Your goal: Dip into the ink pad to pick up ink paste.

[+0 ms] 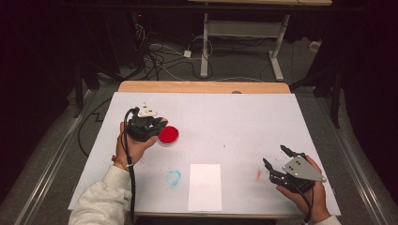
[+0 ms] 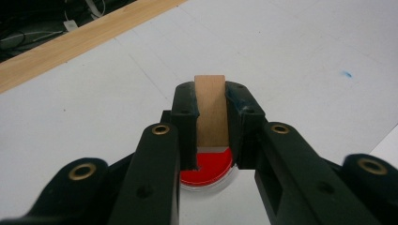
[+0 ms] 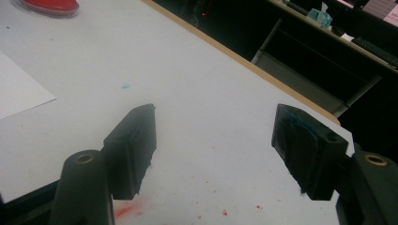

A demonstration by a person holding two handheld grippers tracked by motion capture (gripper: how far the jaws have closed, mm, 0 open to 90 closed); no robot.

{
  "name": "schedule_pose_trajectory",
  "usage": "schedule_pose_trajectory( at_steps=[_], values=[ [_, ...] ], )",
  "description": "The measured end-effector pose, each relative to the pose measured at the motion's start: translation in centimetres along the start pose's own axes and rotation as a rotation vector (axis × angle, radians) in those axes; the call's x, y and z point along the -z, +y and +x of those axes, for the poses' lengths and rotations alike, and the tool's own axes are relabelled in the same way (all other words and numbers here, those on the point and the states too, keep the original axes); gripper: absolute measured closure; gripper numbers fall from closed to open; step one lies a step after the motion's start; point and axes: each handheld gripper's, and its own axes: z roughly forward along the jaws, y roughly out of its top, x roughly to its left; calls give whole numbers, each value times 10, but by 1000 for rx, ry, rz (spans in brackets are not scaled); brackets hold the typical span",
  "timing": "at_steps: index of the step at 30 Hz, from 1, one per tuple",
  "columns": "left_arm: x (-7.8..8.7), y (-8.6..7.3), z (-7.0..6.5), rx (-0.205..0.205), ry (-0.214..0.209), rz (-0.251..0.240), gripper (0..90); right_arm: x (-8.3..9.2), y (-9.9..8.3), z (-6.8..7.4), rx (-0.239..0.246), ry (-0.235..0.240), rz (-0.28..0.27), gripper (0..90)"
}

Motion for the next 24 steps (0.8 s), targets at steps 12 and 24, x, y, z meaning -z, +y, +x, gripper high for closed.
schedule_pose_trajectory(
  at_steps=[12, 24],
  values=[
    [-3, 3, 3, -18, -7, 31, 735, 3, -2, 3, 8, 7, 10, 312],
    [-46, -12, 2, -6, -36, 155, 735, 3, -4, 3, 12, 9, 21, 313]
  ],
)
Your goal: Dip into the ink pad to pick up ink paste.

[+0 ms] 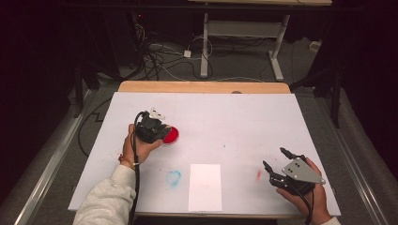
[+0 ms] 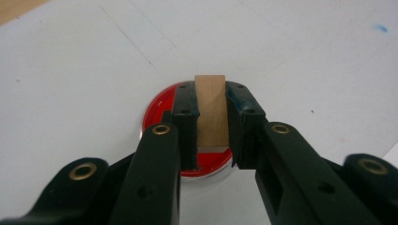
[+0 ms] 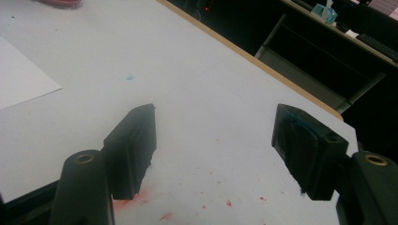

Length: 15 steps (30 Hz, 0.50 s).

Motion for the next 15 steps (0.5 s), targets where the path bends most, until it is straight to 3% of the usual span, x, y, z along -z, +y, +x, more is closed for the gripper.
schedule_pose_trajectory(
  at_steps=[7, 15],
  values=[
    [-19, -6, 3, 14, -2, 42, 735, -1, -1, 1, 7, 4, 8, 312],
    [-28, -9, 4, 15, 4, 65, 735, -2, -1, 1, 11, 2, 17, 313]
  ],
)
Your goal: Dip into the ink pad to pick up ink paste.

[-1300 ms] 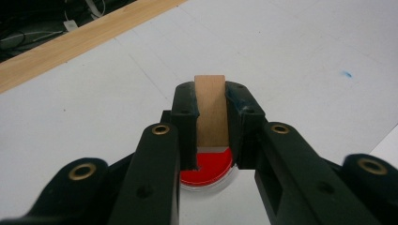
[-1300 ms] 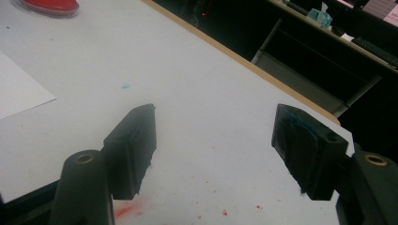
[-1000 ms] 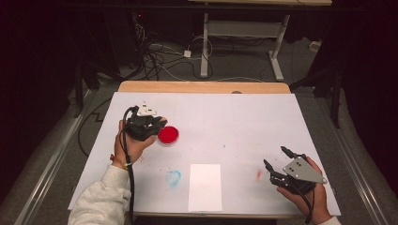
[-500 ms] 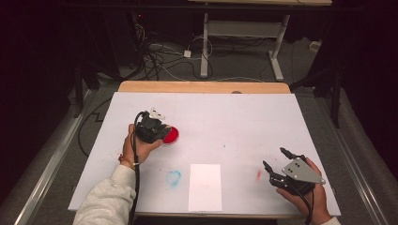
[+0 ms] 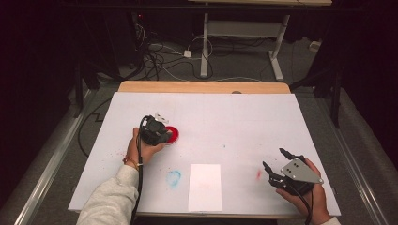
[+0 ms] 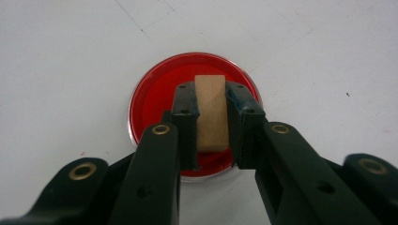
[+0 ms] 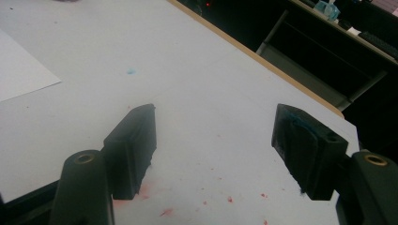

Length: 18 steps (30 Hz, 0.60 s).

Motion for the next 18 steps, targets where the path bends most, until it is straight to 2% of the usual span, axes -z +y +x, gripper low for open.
schedule_pose_trajectory(
  at_steps=[18],
  values=[
    [-3, -1, -2, -11, 11, 2, 736, 1, 0, 1, 5, 9, -4, 311]
  ],
)
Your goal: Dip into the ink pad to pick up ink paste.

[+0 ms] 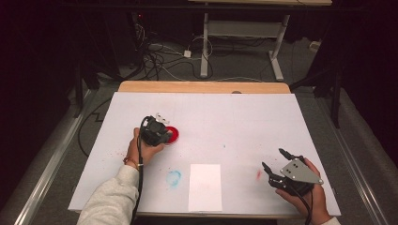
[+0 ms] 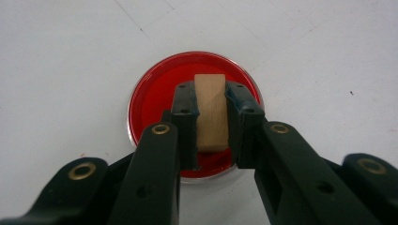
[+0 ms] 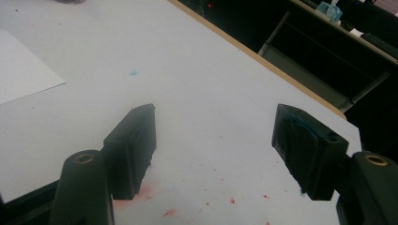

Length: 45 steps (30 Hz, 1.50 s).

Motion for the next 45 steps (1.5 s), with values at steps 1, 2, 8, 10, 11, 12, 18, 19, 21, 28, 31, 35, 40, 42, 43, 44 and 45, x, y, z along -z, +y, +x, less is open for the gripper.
schedule_pose_trajectory(
  at_steps=[1, 2, 8, 10, 11, 12, 18, 19, 21, 28, 31, 35, 40, 42, 43, 44, 45],
  values=[
    [0, 0, 0, 4, 3, -1, 736, 0, 0, 0, -3, -2, 0, 311],
    [0, 0, -1, 5, 6, 0, 736, 0, 0, 0, -4, -2, 0, 311],
    [0, -1, 1, 16, -7, -7, 735, 0, 0, -1, -5, -6, -3, 311],
    [0, -1, 2, 19, -14, -7, 736, 0, 0, -1, -6, -5, -3, 311],
    [-1, -1, 2, 20, -11, -9, 736, 0, 0, -1, -6, -4, -2, 311],
    [-1, 0, 1, 15, -4, -5, 736, 0, 0, 0, -7, -4, -1, 311],
    [-1, 1, -3, -6, 21, 11, 736, 0, 0, 0, -2, -2, 0, 311],
    [-1, 1, -3, -1, 19, 9, 736, -1, 0, 0, -5, -3, 0, 311],
    [-1, 1, -1, 6, 11, 5, 736, -1, 0, 0, -6, -4, 0, 311],
    [-1, -1, 0, 17, -2, -5, 736, -1, 0, 2, 2, 0, 5, 311],
    [-1, 0, -1, 10, 4, -4, 736, -1, 0, 1, 0, -2, 5, 311],
    [1, 1, 0, 1, 4, 3, 735, 0, 0, 0, 2, -3, 0, 311],
    [14, 5, -1, -11, 28, -33, 735, 0, -1, -1, -4, -6, -1, 312],
    [24, 8, 0, -4, 18, -75, 735, 0, -1, -2, -2, -6, -1, 311],
    [30, 9, -1, -2, 22, -94, 735, 0, -1, -2, -2, -5, -1, 312],
    [37, 10, -1, -9, 29, -114, 735, 0, -1, -1, -3, -5, 0, 312],
    [44, 11, -2, -14, 33, -132, 735, 0, -1, -1, -2, -5, 1, 312]
  ],
)
